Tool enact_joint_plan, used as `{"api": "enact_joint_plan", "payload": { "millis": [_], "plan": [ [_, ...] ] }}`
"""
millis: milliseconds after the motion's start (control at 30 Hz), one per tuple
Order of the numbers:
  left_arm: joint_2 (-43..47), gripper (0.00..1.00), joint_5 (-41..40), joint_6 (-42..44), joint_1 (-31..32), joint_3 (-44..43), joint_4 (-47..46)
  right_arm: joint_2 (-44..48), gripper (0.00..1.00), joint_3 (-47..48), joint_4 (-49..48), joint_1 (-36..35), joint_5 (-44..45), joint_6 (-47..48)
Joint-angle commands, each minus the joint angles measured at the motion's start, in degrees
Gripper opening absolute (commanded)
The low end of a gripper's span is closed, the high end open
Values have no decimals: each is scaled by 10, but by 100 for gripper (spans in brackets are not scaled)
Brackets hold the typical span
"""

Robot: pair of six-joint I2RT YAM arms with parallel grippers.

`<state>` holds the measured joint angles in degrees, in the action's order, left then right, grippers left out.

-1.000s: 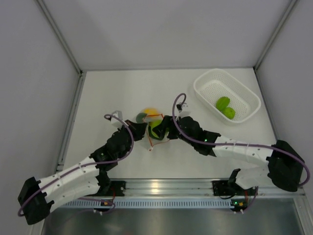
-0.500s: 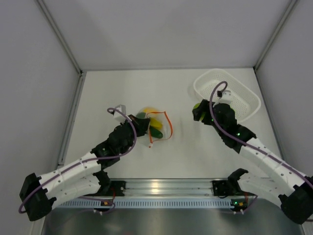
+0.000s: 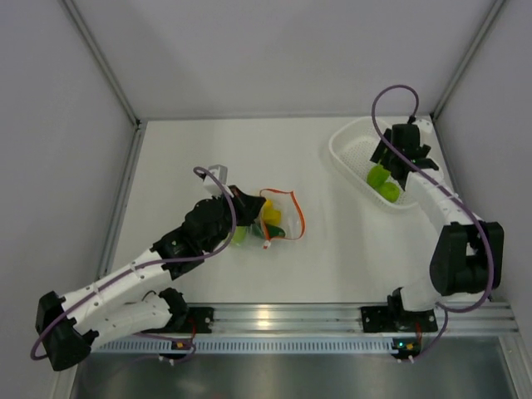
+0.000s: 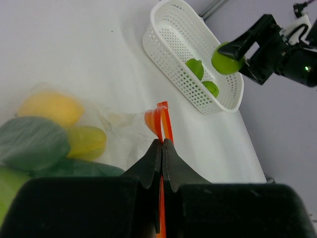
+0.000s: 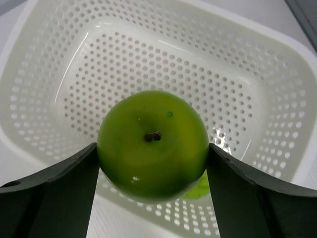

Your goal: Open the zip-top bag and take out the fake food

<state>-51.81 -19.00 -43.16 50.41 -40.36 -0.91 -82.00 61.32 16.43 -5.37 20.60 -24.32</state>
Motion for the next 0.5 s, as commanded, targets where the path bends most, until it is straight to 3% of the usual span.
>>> {"api": "enact_joint_plan", "payload": {
  "millis": [0, 100, 200, 300, 333, 467],
  "plan": [
    [4, 0, 31, 31, 2, -30, 7, -65, 54, 91, -14, 25, 0, 29],
    [2, 0, 50, 40, 2, -36, 33, -132, 58, 159, -1, 28, -1, 55],
    [-1, 0, 60, 44, 2, -41, 40, -184, 68, 218, 30, 30, 17, 66],
    [-4, 0, 67, 45, 2, -43, 42, -211, 84, 251, 47, 31, 21, 72],
    [-6, 0, 69, 46, 2, -44, 42, -214, 99, 260, 52, 31, 23, 72],
    [-16, 0, 74, 45, 2, -49, 42, -191, 99, 258, 59, 31, 1, 60]
  ]
}}
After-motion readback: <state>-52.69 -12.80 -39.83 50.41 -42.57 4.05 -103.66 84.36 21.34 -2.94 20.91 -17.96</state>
